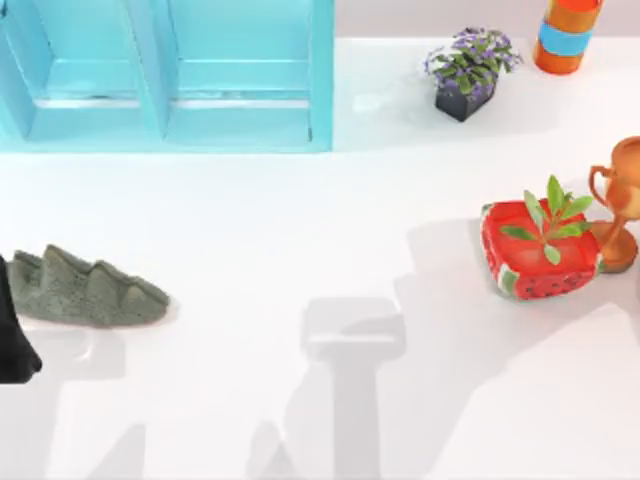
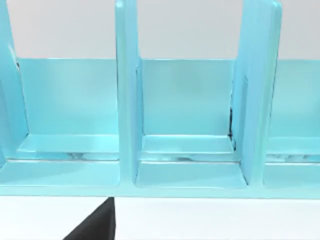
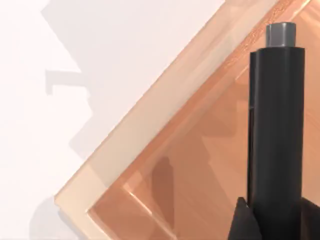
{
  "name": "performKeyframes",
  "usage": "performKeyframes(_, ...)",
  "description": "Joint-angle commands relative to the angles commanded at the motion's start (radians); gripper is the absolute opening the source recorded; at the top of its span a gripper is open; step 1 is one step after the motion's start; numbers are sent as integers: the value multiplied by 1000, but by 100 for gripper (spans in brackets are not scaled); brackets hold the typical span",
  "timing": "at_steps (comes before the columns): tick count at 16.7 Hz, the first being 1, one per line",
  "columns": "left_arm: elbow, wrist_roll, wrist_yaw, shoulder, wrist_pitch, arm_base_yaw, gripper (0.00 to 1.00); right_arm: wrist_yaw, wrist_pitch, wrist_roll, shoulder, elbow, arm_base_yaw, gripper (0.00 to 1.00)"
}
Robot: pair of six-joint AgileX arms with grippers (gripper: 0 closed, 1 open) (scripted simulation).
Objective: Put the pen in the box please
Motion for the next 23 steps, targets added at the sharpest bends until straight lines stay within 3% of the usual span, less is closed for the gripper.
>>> performKeyframes(5,0,0,0,0,0,0,100,27,143,282,-246,-360,-268,0)
performKeyframes(9,0,0,0,0,0,0,100,27,204,380,-339,-461,-366,0)
performKeyframes(15,0,0,0,0,0,0,100,28,208,390,-327,-457,-350,0)
performKeyframes(23,0,0,0,0,0,0,100,64,294,538,-252,-496,-162,0)
